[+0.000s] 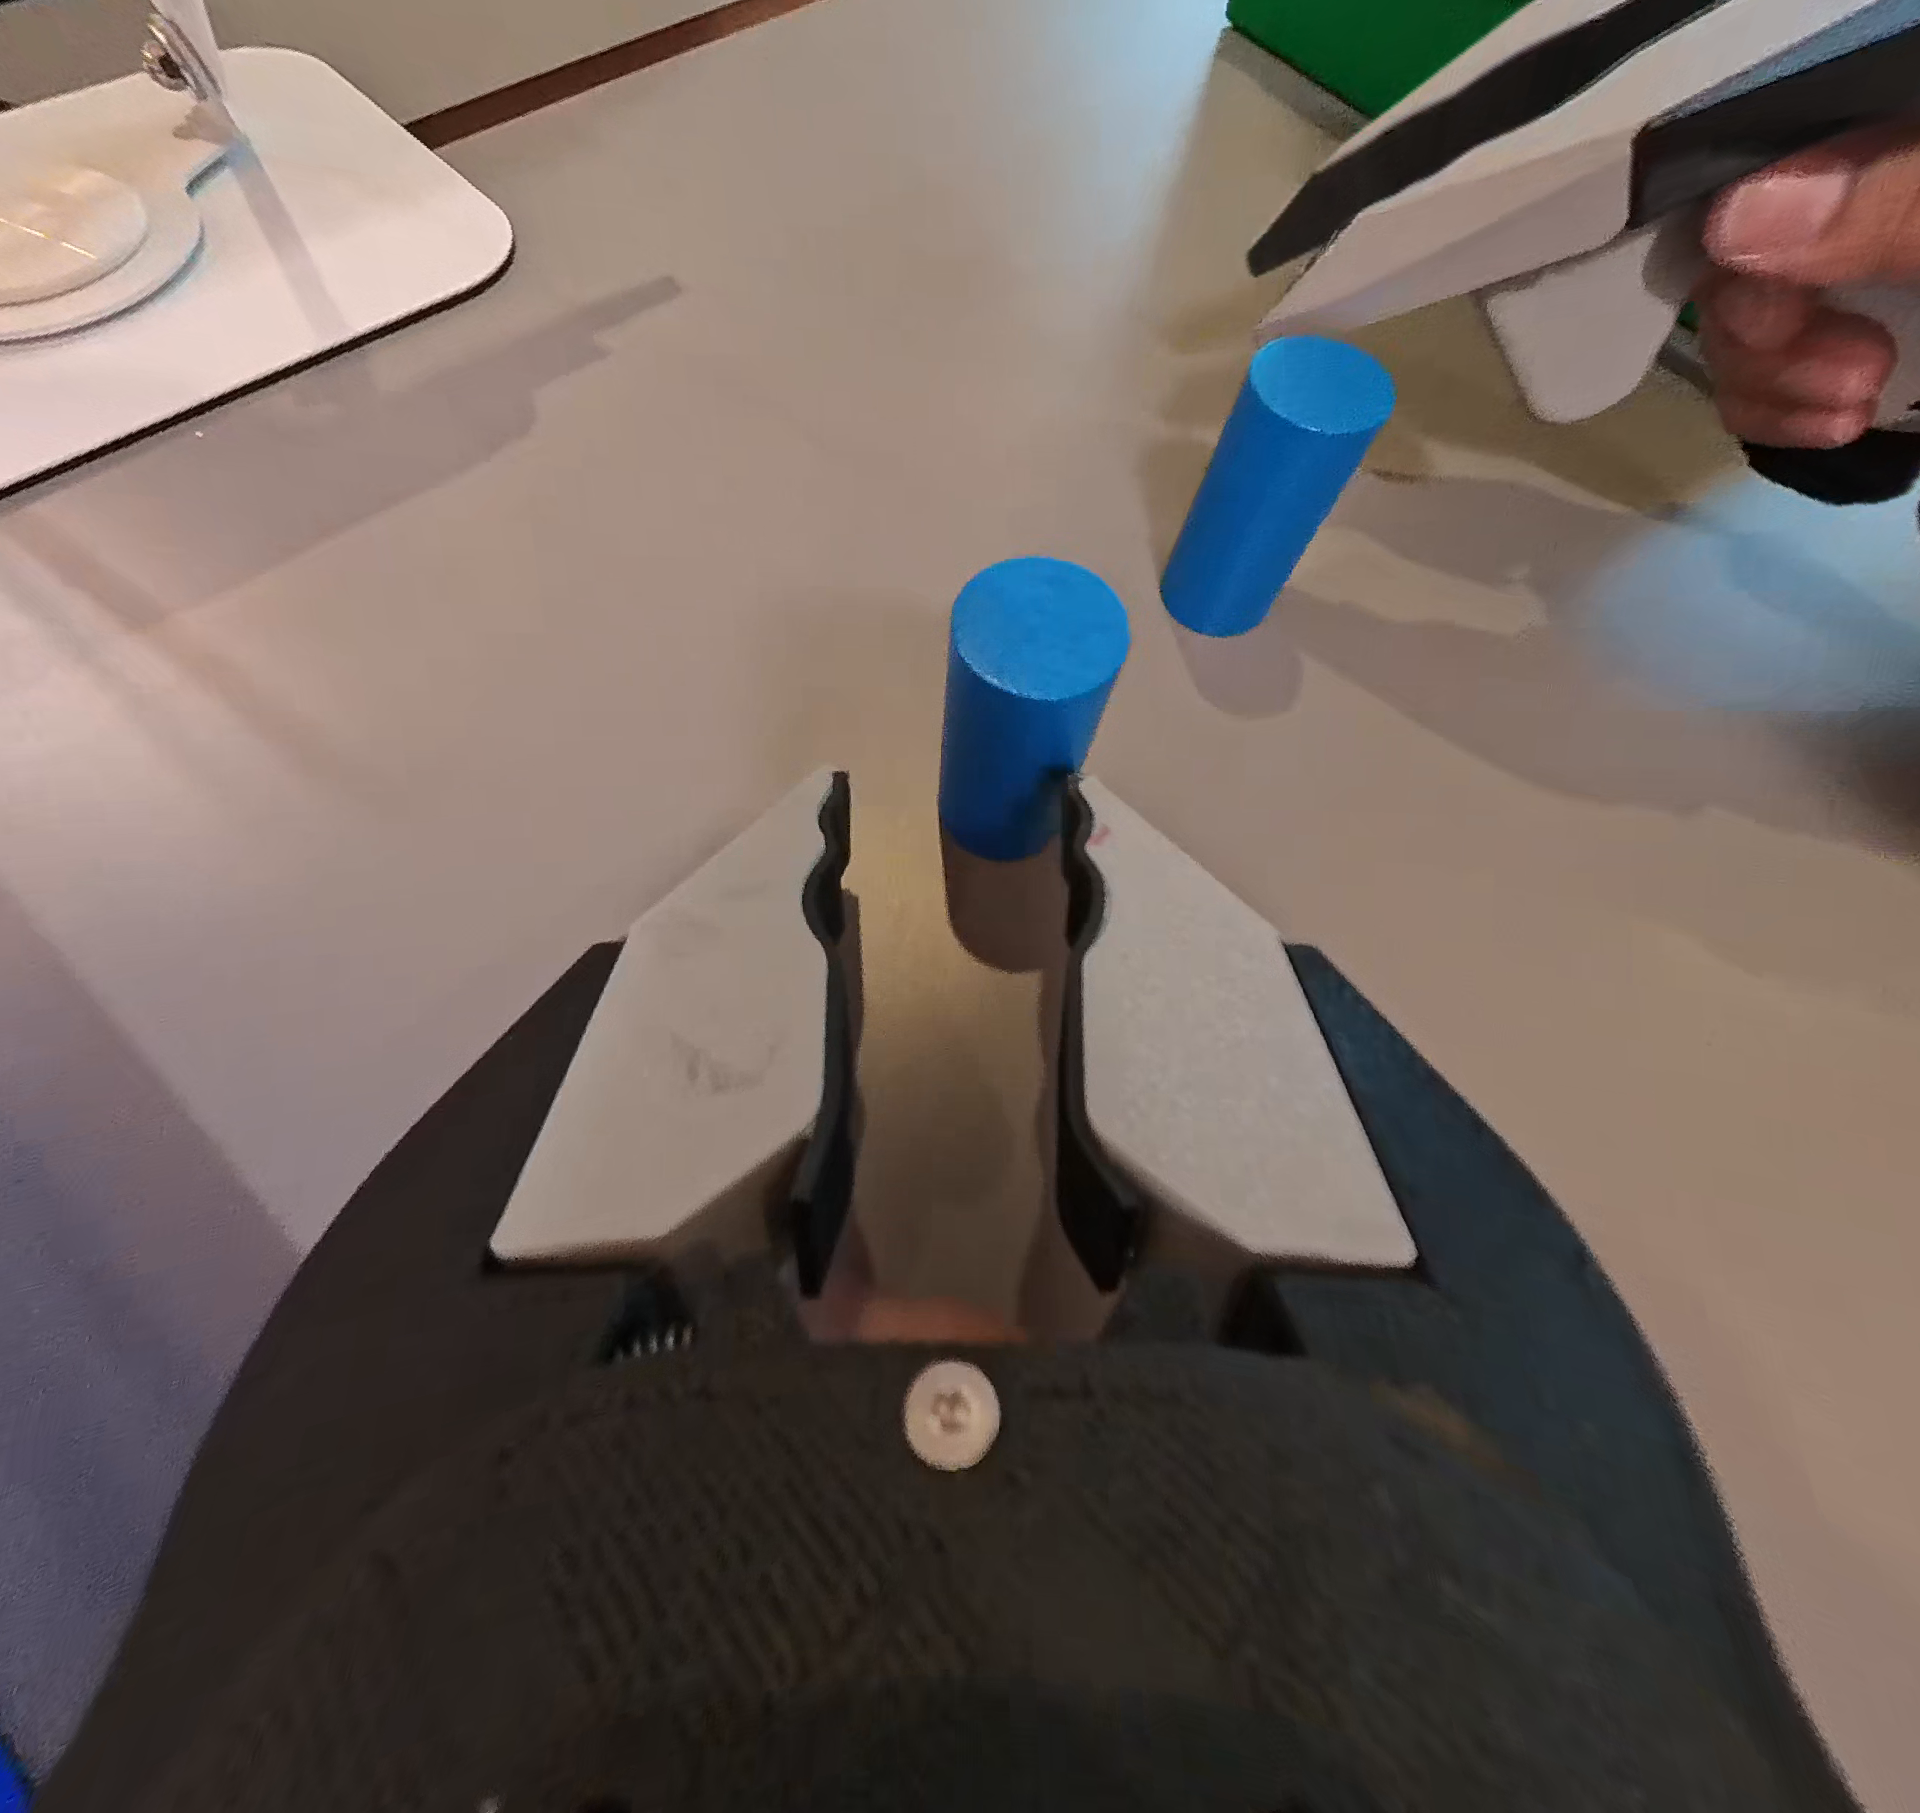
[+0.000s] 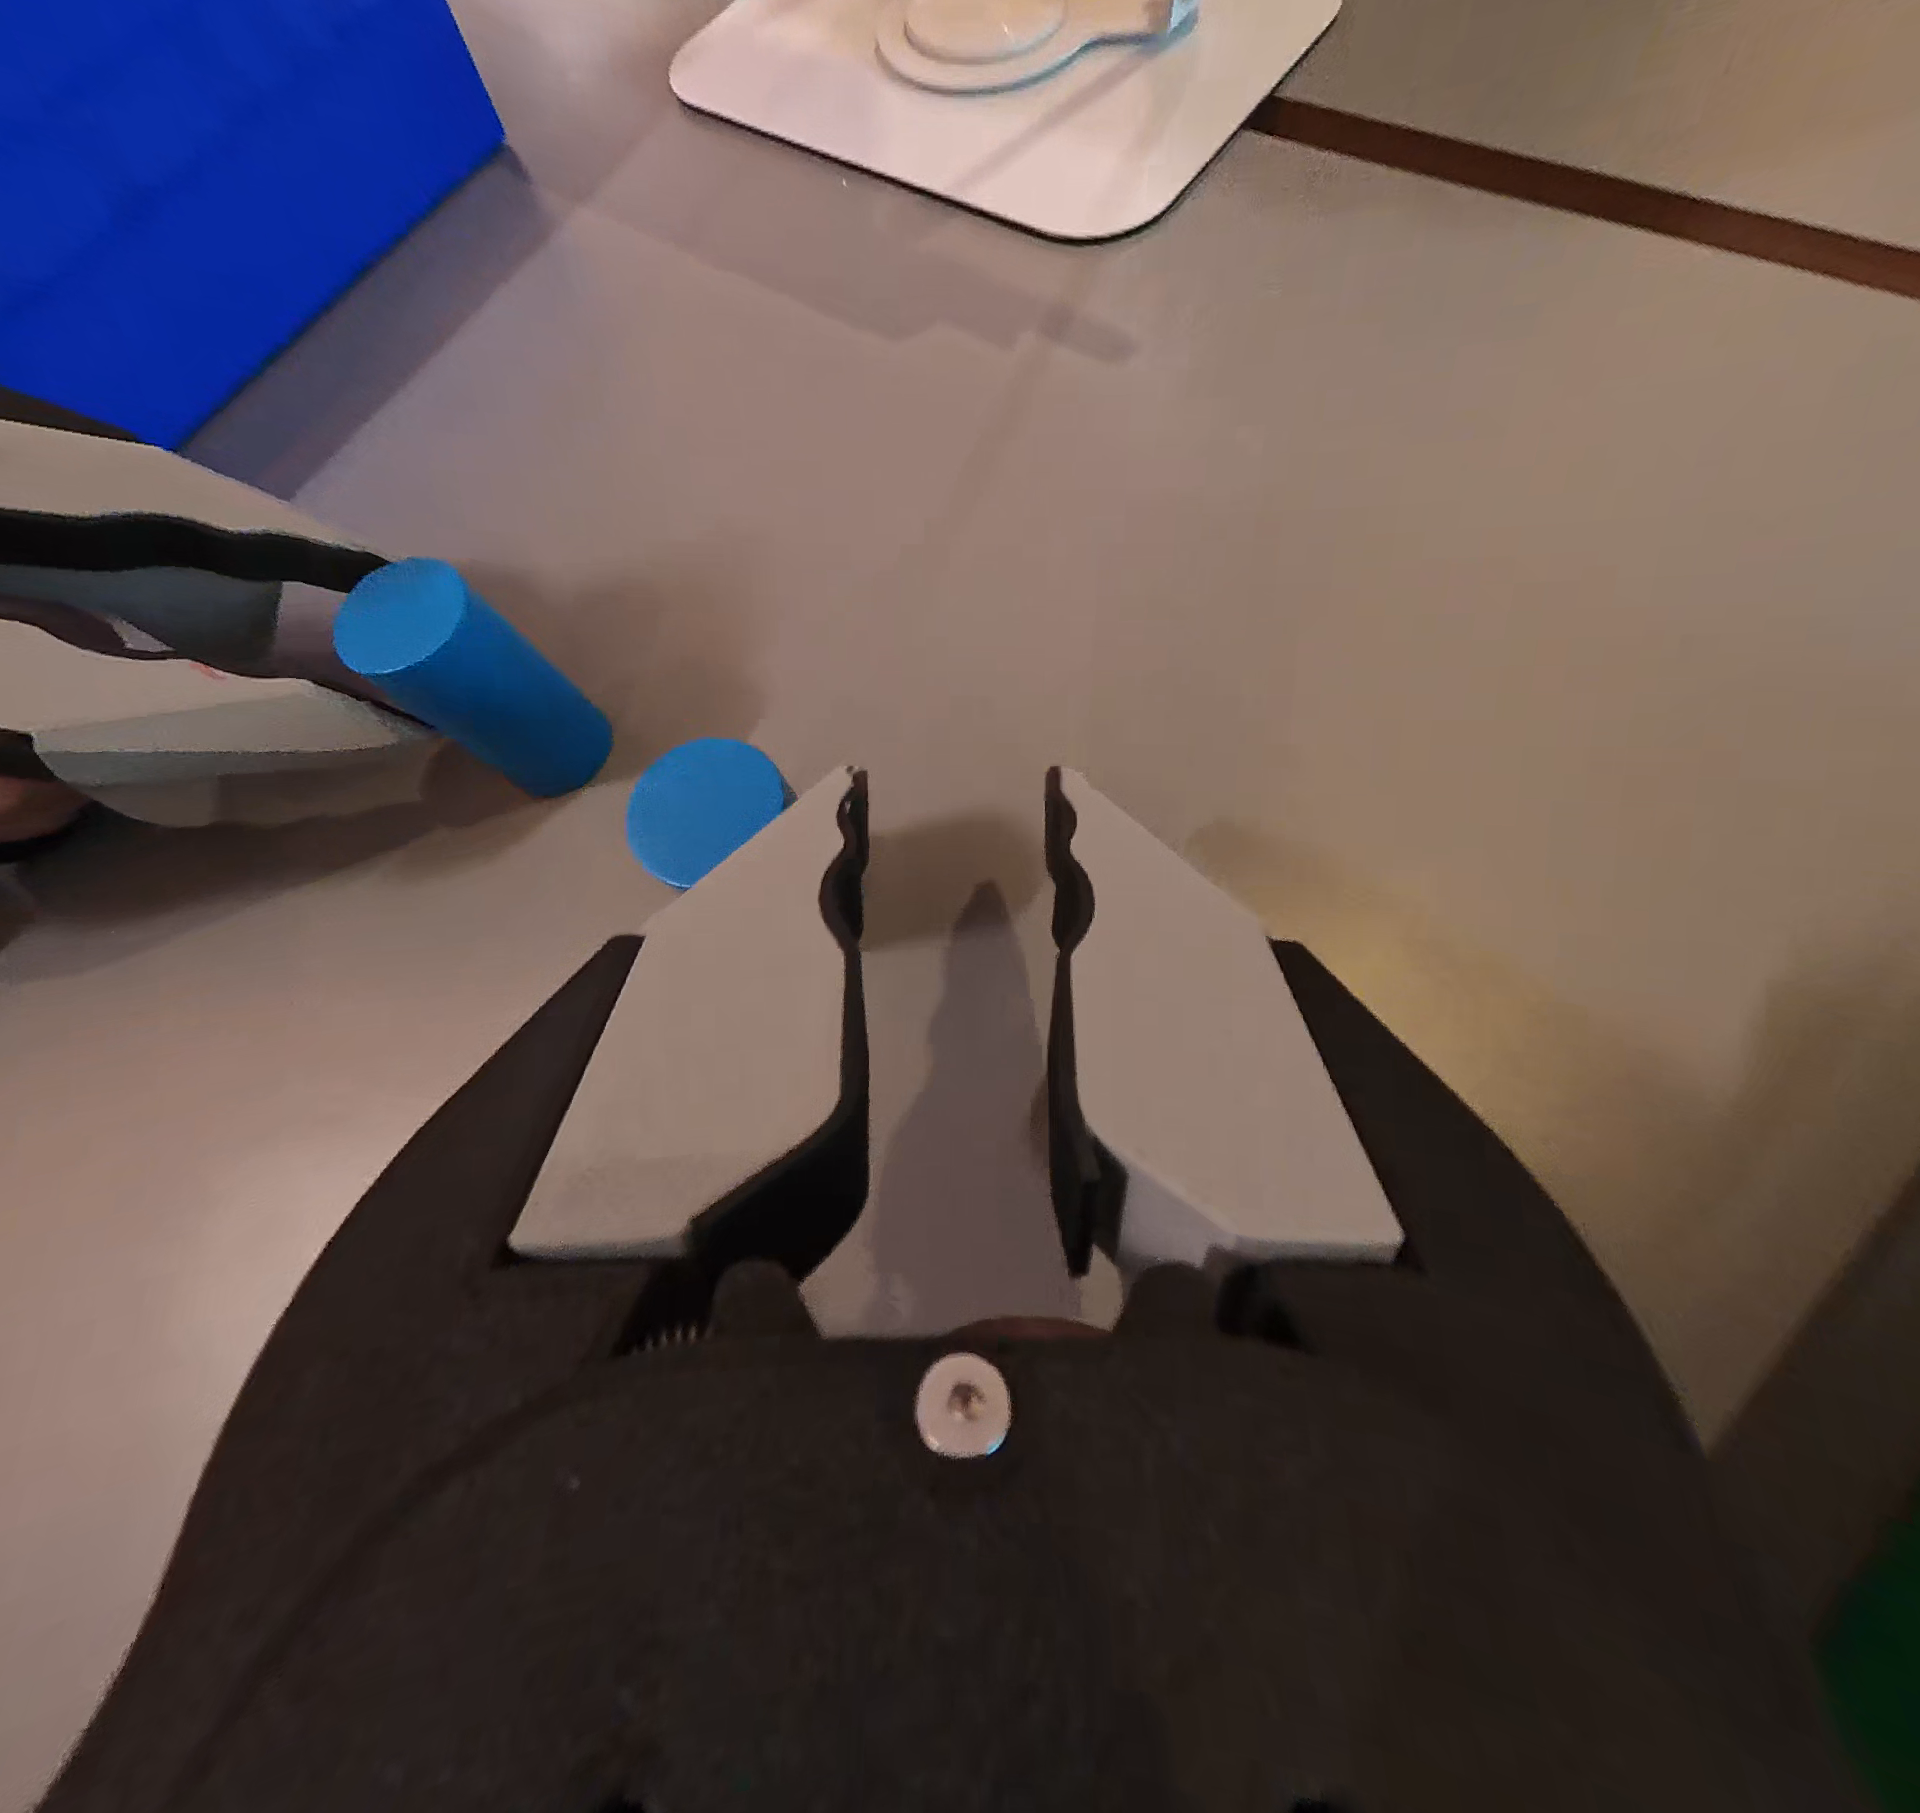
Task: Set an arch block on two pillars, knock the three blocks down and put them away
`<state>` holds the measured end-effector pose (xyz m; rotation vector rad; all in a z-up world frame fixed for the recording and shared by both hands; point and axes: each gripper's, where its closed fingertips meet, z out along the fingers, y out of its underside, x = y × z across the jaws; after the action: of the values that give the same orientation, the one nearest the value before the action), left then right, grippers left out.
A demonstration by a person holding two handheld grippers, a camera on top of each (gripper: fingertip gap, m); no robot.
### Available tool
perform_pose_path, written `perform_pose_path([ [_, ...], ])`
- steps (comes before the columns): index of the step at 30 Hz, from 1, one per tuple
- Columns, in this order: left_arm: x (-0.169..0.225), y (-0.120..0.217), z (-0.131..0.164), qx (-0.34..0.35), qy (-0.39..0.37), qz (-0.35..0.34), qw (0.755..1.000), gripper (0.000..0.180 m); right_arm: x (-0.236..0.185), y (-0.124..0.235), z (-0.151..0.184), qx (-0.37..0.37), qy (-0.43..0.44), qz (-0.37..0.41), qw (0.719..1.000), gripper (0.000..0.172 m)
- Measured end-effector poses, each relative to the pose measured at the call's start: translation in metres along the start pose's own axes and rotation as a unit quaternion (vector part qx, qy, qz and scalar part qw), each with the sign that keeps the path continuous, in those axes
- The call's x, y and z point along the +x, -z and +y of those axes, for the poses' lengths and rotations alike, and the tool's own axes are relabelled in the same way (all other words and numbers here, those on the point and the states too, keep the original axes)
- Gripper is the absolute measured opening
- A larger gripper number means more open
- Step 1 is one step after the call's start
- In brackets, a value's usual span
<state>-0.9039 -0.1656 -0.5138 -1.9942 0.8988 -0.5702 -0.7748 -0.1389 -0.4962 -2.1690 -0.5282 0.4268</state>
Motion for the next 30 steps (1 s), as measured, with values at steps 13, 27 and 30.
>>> perform_pose_path([
  [13, 0.011, 0.001, -0.002, 0.008, 0.0, 0.049, 0.999, 0.033, -0.015, -0.01, 0.019, -0.055, 0.009, -0.023, 0.998, 0.028],
  [27, 0.023, 0.003, -0.002, 0.012, -0.028, 0.061, 0.998, 0.034, -0.018, -0.019, 0.018, -0.046, 0.014, -0.016, 0.999, 0.03],
  [30, 0.022, 0.005, -0.002, 0.015, -0.023, 0.06, 0.998, 0.034, -0.015, -0.018, 0.016, -0.043, 0.013, -0.01, 0.999, 0.031],
])
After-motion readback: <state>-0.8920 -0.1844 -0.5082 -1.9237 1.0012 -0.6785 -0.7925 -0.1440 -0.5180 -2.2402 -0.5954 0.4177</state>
